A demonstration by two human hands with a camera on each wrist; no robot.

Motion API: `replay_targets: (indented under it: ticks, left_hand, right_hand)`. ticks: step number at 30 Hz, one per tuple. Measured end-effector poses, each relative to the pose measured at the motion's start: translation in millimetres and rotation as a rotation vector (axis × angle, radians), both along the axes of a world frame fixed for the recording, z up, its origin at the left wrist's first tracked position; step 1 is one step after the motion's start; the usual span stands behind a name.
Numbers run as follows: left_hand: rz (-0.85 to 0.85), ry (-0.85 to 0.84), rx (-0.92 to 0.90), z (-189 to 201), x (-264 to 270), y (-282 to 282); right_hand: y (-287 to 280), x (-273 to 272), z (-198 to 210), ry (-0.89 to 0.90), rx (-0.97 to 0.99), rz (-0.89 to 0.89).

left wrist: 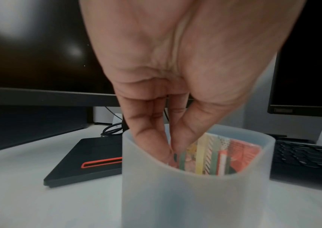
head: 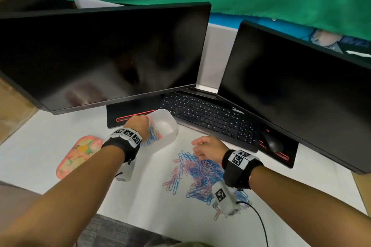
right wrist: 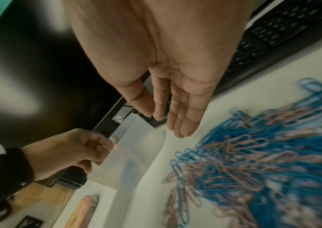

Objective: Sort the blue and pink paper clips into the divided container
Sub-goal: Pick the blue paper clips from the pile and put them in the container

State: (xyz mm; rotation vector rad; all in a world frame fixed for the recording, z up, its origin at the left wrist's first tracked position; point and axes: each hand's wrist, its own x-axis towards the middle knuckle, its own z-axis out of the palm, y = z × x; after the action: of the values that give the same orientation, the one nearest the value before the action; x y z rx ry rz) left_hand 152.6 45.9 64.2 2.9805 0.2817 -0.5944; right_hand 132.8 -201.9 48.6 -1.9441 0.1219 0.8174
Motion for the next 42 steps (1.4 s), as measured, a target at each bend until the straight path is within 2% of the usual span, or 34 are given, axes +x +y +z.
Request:
replay_targets:
  ticks: [3, 5, 8, 12, 14, 19, 22, 31, 35, 42]
  left_hand:
    - [0.011, -0.069, -0.069, -2.0, -7.3, -5.4]
    - [0.021, -0.179, -0.152, -3.5, -16.5, -12.9]
    - [-0.042, -0.273, -0.269, -9.0, -38.1, -33.6]
    - [-0.140, -0.096, -0.349, -31.6, -73.3, -70.5]
    - [-0.174, -0.009, -0.319, -46.6, -87.0, -84.0]
    - [-0.222, 0.129, -0.177, -70.7, -103.4, -92.9]
    - [-0.205, 0.146, -0.162, -77.2, -105.6, -90.2]
    - [-0.256, 0.093, -0.279, -86.3, -111.7, -81.7]
    - [-0.225, 0.010, -0.311, -88.3, -116.5, -78.9]
    - [-0.198, 0.013, -0.277, -89.6, -114.9, -76.6]
  right_hand:
    - [-23.6, -6.8, -11.9, 0.015, -0.037, 0.000]
    - [-38.7, -12.7, -18.4, 0.010, -0.065, 0.016]
    - [-59.2, -24.5, -28.6, -0.079, -0.174, 0.085]
    - [-75.3, -46.9, -36.1, -0.190, -0.310, 0.224]
    - [-76.9, -58.2, -36.0, -0.217, -0.313, 0.320]
    - [-72.8, -81.5, -46.7, -0.334, -0.396, 0.703]
    - [-70.1, -89.7, -55.8, -0.413, -0.411, 0.803]
    - [-68.6, -96.1, -63.2, -0.575, -0.423, 0.786]
    - [-65.5, -96.2, -65.7, -0.630, -0.437, 0.782]
    - [-54.0, -96.3, -68.9, -0.594, -0.448, 0.740]
